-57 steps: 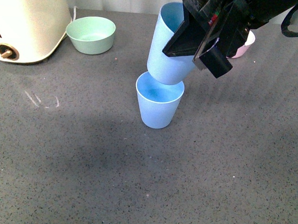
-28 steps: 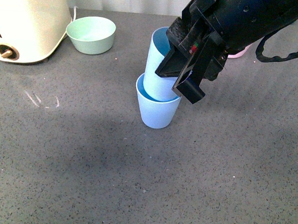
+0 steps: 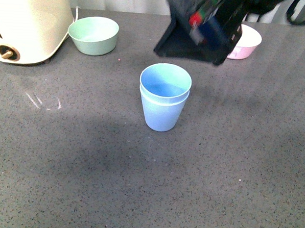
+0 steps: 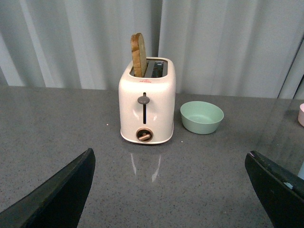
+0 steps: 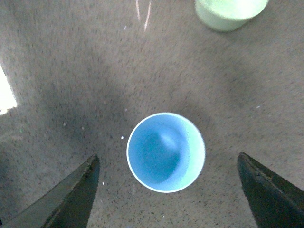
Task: Stack blue cups with both arms
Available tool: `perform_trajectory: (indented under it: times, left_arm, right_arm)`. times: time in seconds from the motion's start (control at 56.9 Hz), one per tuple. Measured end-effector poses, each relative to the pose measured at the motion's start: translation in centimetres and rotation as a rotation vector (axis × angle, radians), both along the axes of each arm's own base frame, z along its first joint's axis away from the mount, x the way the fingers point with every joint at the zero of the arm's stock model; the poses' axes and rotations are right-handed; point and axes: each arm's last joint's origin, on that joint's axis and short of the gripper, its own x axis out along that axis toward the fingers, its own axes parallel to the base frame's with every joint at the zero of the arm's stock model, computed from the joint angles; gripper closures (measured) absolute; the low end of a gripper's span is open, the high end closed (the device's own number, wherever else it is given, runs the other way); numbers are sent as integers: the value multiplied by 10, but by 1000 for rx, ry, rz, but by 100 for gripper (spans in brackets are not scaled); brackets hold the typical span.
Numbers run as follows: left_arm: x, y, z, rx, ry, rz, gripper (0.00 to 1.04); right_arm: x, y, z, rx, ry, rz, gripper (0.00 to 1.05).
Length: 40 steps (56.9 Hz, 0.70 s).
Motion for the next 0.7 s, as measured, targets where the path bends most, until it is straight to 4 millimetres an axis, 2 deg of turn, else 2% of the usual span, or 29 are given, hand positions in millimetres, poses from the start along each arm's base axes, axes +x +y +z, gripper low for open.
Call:
perform_trajectory:
  times: [0.053, 0.088, 0.14, 0.299, 0.386, 0.509, 0.544, 0.615, 0.702]
  left_arm:
    - [0, 0, 0, 0, 0, 0, 9]
    - [0, 0, 0, 0, 0, 0, 9]
    - [0, 0, 0, 0, 0, 0, 9]
    - [0, 0, 0, 0, 0, 0, 9]
    - [0, 0, 0, 0, 0, 0, 9]
    - [0, 0, 0, 0, 0, 0, 9]
    - [0, 0, 0, 0, 0, 0, 9]
    - [0, 0, 0, 0, 0, 0, 9]
    - [0, 0, 0, 0, 0, 0, 9]
  right_arm:
    - [-4, -15, 23, 97, -38, -38, 8]
    - [-9, -28, 36, 150, -68, -68, 8]
    - [-23, -57, 54, 218, -149, -156, 9]
    - [-60, -115, 66, 377, -221, -349, 9]
    - [-76, -129, 68, 422, -233, -413, 9]
    - [-81, -131, 72, 455, -233, -419, 9]
    - [-80, -129, 69, 458, -281, -505, 13]
    - [-89, -134, 49, 494, -508, -818, 30]
    - [-104, -143, 33, 525, -589, -940, 46]
